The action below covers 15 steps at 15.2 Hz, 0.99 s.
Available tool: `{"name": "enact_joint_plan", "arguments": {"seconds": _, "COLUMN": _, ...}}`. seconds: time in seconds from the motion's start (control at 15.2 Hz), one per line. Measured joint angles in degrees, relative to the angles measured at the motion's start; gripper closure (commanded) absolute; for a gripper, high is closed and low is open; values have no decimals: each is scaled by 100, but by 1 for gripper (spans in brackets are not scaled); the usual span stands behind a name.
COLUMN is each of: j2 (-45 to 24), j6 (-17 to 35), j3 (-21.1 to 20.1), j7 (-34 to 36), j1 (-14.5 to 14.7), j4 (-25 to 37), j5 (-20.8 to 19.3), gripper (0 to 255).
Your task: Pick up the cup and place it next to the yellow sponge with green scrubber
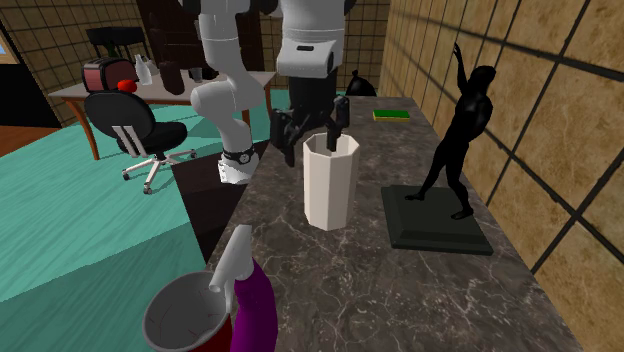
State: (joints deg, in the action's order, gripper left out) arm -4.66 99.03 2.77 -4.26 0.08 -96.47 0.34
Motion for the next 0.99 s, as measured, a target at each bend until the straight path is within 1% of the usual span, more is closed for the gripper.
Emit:
{"name": "enact_joint_plan", "arguments": {"seconds": 0.26, "j2": -7, "j6": 236, "j3": 4, "j7": -8, "j1": -4, "j4": -229, "j5": -1, "gripper": 0}}
{"name": "enact_joint_plan", "arguments": {"seconds": 0.59, "j2": 6, "j6": 269, "j3": 2, "j7": -5, "j1": -2, "j4": -273, "j5": -1, "gripper": 0}}
{"name": "enact_joint_plan", "arguments": {"seconds": 0.66, "j2": 6, "j6": 269, "j3": 2, "j7": -5, "j1": -2, "j4": -273, "j5": -1, "gripper": 255}}
{"name": "enact_joint_plan", "arguments": {"seconds": 0.99, "j2": 6, "j6": 269, "j3": 3, "j7": -5, "j1": -3, "j4": -273, "j5": -2, "gripper": 255}}
